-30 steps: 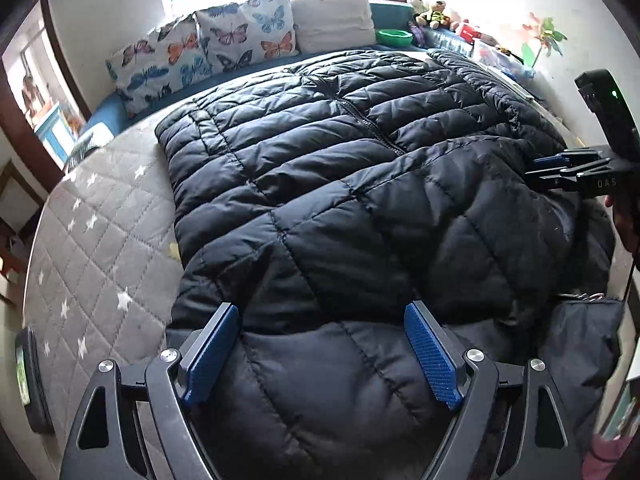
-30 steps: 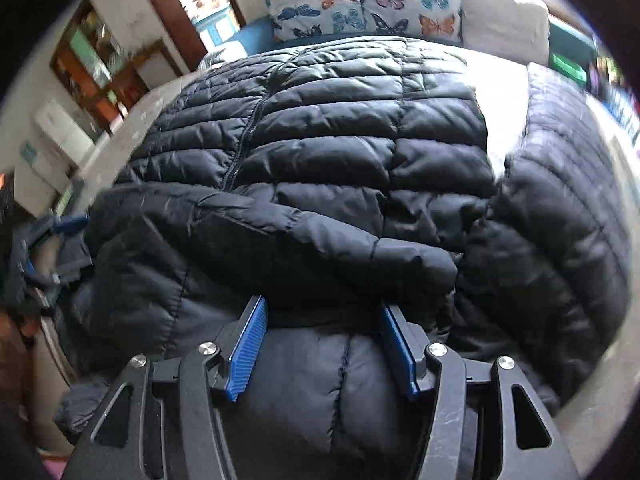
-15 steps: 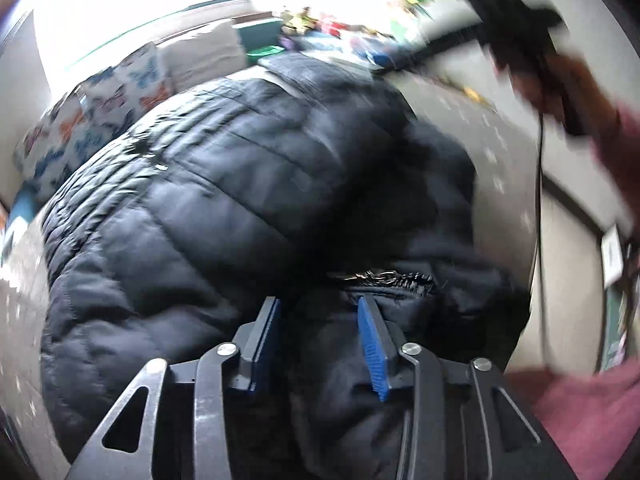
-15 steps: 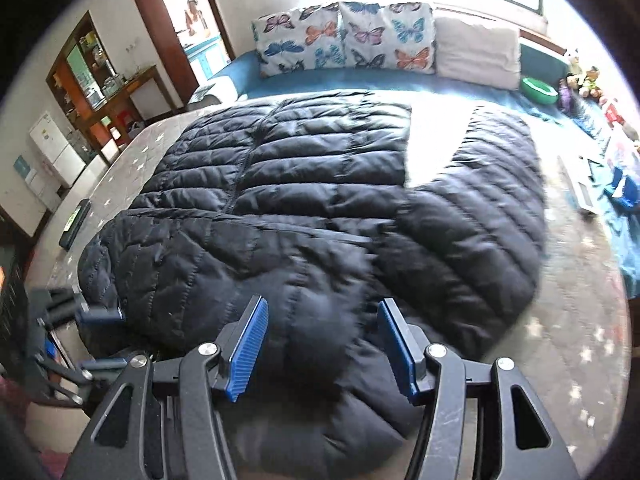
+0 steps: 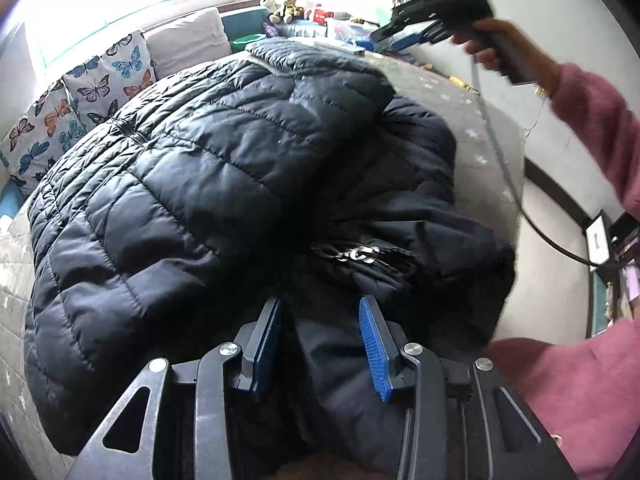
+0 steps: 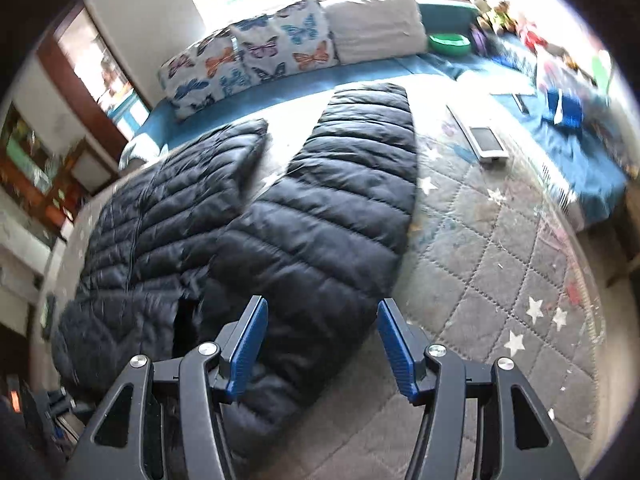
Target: Fold large clothes
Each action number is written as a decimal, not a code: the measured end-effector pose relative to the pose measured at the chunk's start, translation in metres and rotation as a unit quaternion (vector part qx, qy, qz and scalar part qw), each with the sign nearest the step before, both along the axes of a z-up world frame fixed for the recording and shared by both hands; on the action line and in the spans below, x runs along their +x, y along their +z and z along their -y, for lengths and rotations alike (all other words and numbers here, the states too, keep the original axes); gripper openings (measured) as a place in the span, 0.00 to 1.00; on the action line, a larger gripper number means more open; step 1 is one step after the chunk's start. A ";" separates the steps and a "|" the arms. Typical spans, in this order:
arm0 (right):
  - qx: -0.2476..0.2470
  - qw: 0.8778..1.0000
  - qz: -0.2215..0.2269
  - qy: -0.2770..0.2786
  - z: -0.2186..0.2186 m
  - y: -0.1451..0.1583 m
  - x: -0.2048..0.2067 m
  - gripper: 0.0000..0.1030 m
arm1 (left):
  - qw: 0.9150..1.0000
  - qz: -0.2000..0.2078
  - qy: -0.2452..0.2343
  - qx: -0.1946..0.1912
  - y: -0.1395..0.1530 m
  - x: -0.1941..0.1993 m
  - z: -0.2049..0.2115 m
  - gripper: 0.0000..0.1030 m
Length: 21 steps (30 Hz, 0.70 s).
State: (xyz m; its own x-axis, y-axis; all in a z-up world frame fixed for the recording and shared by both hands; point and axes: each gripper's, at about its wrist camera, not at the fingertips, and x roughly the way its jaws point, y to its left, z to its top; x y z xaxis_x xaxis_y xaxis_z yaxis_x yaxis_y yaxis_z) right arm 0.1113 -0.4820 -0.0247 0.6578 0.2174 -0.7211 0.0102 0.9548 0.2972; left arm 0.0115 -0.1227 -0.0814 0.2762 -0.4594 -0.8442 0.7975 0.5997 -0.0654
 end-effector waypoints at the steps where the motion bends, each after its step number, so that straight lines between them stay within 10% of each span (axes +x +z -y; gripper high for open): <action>1: 0.006 1.000 0.000 -0.004 0.006 -0.001 0.003 0.61 | 1.000 -0.007 -0.003 -0.008 0.002 -0.002 -0.003 0.42; 21: 0.114 0.992 -0.014 -0.050 0.078 -0.038 0.159 0.61 | 0.998 -0.044 0.040 -0.025 0.031 0.008 -0.038 0.44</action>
